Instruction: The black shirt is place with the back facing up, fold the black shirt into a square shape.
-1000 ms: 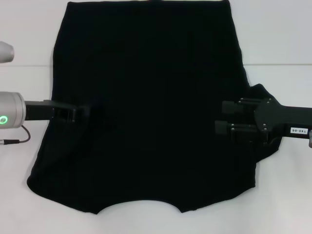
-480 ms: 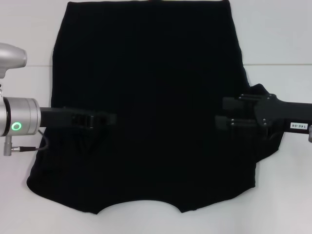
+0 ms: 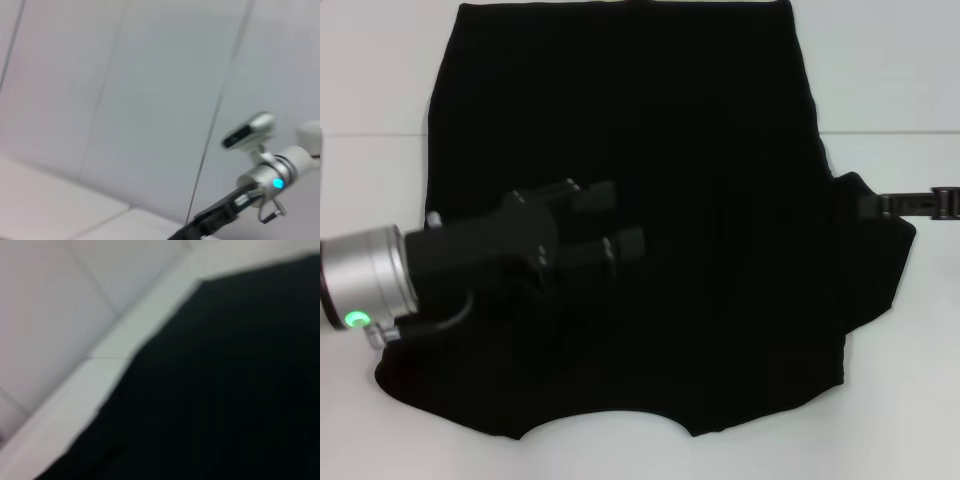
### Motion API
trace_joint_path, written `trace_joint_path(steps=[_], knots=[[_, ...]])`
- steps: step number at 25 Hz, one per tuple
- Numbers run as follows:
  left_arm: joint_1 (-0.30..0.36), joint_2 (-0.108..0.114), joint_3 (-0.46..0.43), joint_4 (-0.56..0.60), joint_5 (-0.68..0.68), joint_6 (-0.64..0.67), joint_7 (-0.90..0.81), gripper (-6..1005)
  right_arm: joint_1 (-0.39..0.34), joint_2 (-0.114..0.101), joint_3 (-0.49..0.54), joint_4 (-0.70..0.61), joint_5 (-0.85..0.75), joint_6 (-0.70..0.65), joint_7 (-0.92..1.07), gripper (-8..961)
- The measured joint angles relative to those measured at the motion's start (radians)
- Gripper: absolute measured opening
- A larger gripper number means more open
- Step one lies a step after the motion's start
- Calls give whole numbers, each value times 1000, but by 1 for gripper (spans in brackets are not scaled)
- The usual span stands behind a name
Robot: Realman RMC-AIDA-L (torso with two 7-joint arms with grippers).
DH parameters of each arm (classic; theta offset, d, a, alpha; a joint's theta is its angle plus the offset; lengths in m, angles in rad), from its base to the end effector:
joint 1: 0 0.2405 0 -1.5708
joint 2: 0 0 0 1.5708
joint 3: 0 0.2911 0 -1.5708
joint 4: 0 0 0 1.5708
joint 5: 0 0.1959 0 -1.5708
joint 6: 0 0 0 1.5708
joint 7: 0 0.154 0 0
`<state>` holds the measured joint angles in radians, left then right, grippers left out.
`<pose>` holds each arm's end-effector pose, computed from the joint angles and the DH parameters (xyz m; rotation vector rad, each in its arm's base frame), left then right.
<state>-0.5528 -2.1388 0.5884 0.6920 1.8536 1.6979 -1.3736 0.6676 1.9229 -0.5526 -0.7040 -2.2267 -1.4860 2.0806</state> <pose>-0.2316 0.3382 -0.0165 -2.6363 -0.5217 -1.0850 0.2892 0.4025 0.0554 -2.3992 1.3427 0.5268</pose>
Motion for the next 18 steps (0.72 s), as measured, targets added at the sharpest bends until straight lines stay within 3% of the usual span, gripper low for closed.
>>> trace_joint_path(steps=[4,7,14,18], knots=[[4,-20,82,-19,11,-10,156,706,2,-40,-3,-7,-79,13,168,731],[3,-24,166,-15,46,-55,210,769,3,-56,-3,-8,-148,22,257,730],[-12,-27,267,6,146,-143,227,938,18,-56,-14,-3,-316,71,386,731],[-11,-28,277,15,164,-151,234,934,24,-49,-28,8,-341,101,410,731]])
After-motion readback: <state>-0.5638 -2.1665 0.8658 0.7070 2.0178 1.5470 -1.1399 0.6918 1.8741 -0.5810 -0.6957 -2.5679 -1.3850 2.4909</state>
